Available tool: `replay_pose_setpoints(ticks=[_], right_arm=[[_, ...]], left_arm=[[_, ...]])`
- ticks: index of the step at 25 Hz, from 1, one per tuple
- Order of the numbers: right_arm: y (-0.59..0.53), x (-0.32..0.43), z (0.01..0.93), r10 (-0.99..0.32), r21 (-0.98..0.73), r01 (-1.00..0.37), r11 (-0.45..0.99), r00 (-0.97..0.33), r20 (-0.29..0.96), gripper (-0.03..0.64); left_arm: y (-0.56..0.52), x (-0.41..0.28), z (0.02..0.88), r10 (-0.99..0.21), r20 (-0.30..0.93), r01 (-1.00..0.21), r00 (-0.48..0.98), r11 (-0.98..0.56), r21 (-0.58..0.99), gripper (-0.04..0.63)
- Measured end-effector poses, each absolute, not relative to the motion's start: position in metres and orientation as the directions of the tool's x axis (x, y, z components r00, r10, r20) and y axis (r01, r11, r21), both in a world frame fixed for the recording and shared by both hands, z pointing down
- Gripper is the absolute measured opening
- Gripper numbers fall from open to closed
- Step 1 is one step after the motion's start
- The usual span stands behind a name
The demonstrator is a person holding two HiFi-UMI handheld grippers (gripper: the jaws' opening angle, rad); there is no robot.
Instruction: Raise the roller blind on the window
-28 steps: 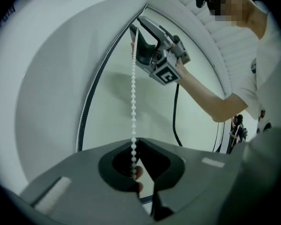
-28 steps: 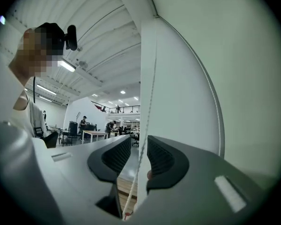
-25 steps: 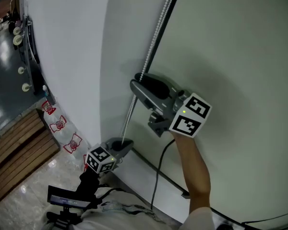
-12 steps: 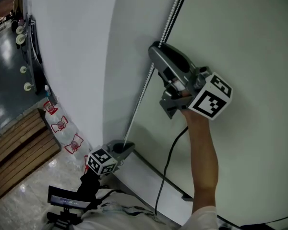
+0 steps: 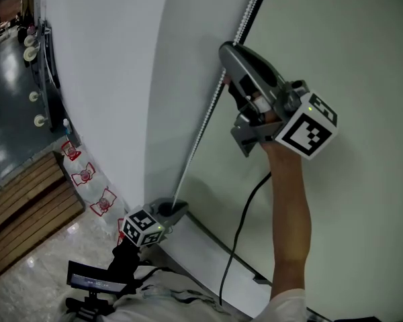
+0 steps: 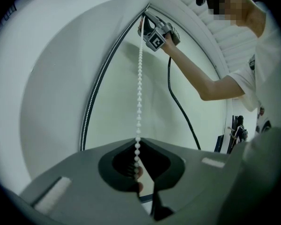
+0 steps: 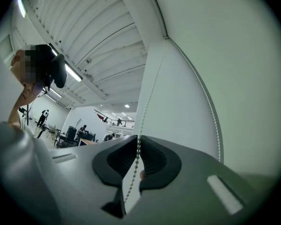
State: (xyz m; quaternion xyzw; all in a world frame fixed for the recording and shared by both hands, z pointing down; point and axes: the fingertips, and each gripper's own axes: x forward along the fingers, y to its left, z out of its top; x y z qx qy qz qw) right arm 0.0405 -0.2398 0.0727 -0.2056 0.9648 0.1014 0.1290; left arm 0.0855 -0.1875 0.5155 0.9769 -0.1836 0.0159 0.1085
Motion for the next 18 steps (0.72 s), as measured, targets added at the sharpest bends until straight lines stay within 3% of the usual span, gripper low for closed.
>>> replay_pose_setpoints(ticks=[18], right_arm=[[-0.227,0.047,0.084,-0.359,0.055,-0.377,0.924,-0.909,-0.21,0.015]], left_arm=[[-0.189,0.092,0.497,-0.349,0.071,-0.356,0.935,-0.909,0.217,-0.002]])
